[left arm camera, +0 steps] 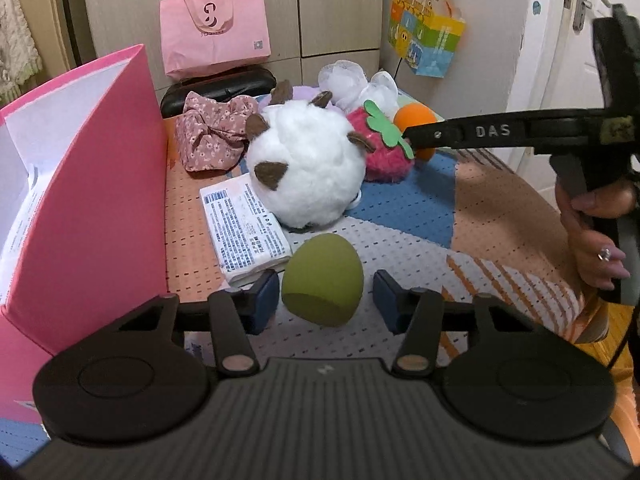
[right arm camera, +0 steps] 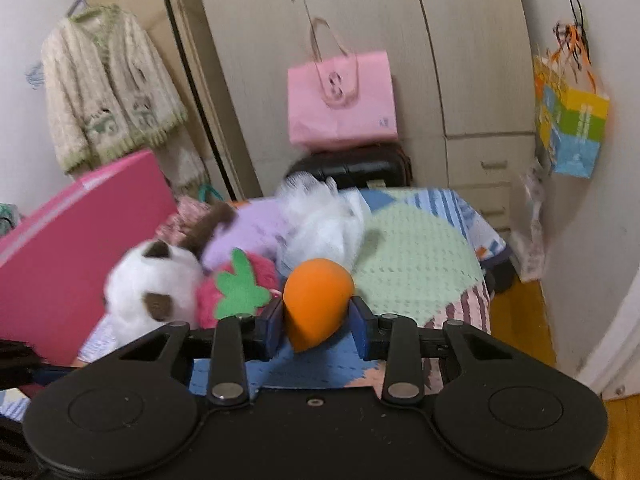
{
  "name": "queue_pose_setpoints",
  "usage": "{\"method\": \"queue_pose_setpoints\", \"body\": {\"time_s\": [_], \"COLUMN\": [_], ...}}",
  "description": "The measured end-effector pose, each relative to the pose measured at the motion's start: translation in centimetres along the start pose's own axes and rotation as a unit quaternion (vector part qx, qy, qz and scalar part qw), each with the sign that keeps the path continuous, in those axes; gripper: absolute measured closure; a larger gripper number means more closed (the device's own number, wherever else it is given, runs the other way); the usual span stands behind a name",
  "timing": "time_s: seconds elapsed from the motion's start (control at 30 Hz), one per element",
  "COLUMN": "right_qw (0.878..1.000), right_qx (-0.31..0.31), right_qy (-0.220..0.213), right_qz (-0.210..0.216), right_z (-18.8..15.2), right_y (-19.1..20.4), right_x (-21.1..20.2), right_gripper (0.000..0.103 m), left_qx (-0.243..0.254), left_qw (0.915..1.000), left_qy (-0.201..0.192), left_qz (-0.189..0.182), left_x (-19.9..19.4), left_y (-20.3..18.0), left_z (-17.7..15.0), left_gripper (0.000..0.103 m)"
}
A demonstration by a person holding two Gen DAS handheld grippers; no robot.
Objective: Organize soft objects
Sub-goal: 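Close the left tool on the green sponge while the right tool grasps the orange sponge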
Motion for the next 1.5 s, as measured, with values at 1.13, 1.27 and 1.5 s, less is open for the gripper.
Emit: {"method": "queue_pose_setpoints", "body": {"time_s": [1.13,1.27,1.5], "right_qw": [0.998,0.996,0.998], "right_qx": [0.061,0.088,0.054], "right_qy": [0.010,0.018,0.023], "right_qz": [-0.002,0.003,-0.006], "right_z": [-2.2,-2.0,-2.5], "right_y": [0.0,-1.0,-0.2], "right_x": [-3.2,-2.3,-3.1], "right_gripper": [0.051,0.051,0.060], "left_qx": [-0.050,-0.049,-0.045], "left_qw": [0.9977,0.9976,0.9978], "left_qy": [-0.005,-0.005,0.000], "left_qz": [-0.046,-0.048,-0.048], "left_x": [-1.2,-1.1,-1.3], "left_y": [1.2,1.1,1.2], "left_z": [-0.9,-0.9,-0.9], "left_gripper": [0.065,0.065,0.065]}}
Point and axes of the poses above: each gripper's, at about its wrist camera, not at the fingertips, and x roughly the way its jaws point, y to its left, z to its top, the point moved 5 cm from there along x, roughly the way its jaws point, and after that the axes turned 4 degrees about y, right-handed, at the moved point
